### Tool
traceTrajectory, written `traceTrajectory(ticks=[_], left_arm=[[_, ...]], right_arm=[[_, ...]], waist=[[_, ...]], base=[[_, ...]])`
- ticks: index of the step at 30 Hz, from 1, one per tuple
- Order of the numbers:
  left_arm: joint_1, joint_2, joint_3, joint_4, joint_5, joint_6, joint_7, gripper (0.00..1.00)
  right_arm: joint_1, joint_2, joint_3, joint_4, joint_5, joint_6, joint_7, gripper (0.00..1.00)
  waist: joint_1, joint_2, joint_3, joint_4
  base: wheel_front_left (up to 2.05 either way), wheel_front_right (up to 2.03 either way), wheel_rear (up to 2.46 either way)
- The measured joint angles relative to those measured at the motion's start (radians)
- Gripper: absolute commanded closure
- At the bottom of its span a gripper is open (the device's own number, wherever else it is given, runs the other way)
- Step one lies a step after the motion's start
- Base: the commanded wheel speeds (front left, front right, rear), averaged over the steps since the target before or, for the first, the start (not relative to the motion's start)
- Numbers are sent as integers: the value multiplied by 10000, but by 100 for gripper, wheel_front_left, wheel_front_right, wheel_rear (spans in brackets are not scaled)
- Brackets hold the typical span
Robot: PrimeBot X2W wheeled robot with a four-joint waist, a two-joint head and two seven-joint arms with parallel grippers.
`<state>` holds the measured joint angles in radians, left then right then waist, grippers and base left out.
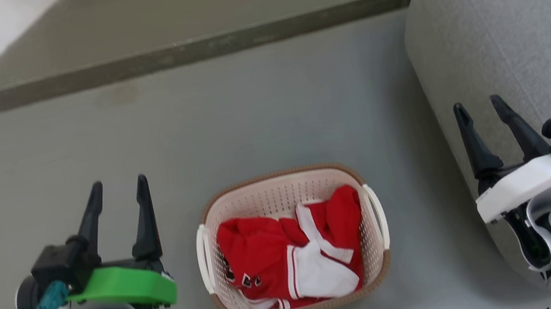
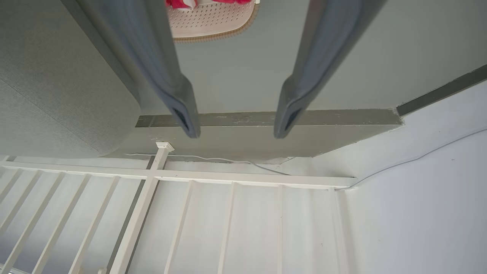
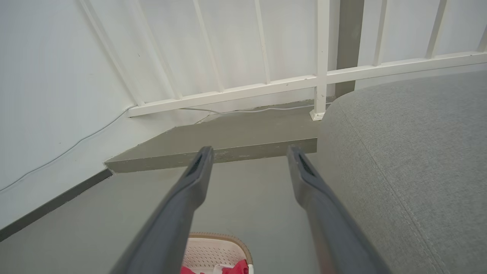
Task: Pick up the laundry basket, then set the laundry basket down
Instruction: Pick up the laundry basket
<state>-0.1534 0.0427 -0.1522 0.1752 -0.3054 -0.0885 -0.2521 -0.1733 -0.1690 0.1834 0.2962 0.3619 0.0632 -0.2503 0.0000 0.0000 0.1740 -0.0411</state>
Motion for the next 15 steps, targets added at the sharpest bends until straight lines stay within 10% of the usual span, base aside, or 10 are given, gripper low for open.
traceTrajectory(ticks=[15], left_arm=[[-1386,-35,-117,1676,-221,-2,-12,0]], right_arm=[[-1583,-23,267,1269,75,249,12,0]], waist=[[0,0,1839,-131]], base=[[0,0,0]])
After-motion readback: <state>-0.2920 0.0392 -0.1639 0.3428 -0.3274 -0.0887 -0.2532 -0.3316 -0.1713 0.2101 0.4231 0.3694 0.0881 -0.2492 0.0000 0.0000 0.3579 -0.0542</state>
